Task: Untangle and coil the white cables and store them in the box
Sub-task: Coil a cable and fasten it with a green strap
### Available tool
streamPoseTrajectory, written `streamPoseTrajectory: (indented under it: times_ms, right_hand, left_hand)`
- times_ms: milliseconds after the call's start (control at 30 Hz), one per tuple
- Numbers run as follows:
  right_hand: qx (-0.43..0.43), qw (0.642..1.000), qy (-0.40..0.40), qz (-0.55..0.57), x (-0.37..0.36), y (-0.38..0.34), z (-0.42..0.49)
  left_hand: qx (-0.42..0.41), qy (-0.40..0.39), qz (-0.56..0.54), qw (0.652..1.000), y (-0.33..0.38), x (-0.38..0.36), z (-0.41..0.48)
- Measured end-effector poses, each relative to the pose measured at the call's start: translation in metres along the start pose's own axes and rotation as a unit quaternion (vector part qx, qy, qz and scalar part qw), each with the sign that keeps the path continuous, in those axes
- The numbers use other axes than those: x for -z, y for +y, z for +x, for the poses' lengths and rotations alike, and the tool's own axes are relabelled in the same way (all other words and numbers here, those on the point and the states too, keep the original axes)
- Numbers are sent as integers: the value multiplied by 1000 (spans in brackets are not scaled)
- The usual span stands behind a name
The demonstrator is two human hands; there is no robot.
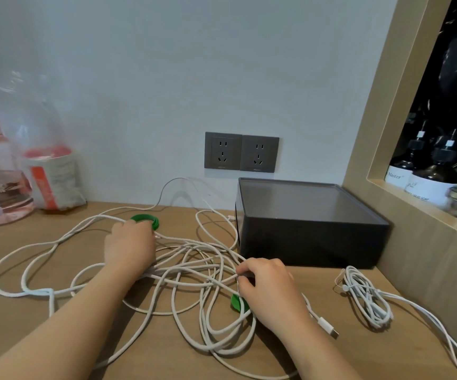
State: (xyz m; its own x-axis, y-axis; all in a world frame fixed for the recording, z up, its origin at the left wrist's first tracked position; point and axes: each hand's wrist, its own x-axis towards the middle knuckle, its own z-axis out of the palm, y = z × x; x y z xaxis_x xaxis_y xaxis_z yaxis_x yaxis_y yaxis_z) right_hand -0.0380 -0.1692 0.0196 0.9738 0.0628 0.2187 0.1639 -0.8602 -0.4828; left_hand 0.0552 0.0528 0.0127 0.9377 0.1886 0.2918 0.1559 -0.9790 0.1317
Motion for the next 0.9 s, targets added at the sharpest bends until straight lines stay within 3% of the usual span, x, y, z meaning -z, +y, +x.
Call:
streamPoseTrajectory:
  times_ms: [100,167,267,333,433,533,600,700,800,900]
  right_hand:
    - [21,999,35,-20,2,-3,2]
    - [51,995,84,-6,8,-11,9]
    - [55,979,97,170,26,-36,26]
    - [43,959,50,275,39,-55,38]
    - [47,958,-5,284,52,-70,53]
    - [42,946,19,322,64,-72,59]
    - [7,917,48,397,77,-70,63]
    - [-29,844,106,525,105,-70,66]
    - [-26,781,150,606,136,-69,66]
    - [-21,726,181,663,163,-66,60]
  left_hand:
    - [-58,92,-119,987,8,32,-5]
    - [-86,130,-249,956,20,62,-9]
    - [-126,102,-404,900,44,102,-14]
    - [-132,66,-495,856,59,120,-17]
    - [-133,20,-614,778,74,137,-19]
    - [-156,16,-650,744,82,146,-19]
    - [-162,0,-637,754,83,140,-18]
    - [-172,-84,-536,822,81,117,-20]
    - [-160,-144,-456,864,83,92,-27]
    - [-68,-114,-489,862,87,89,-21]
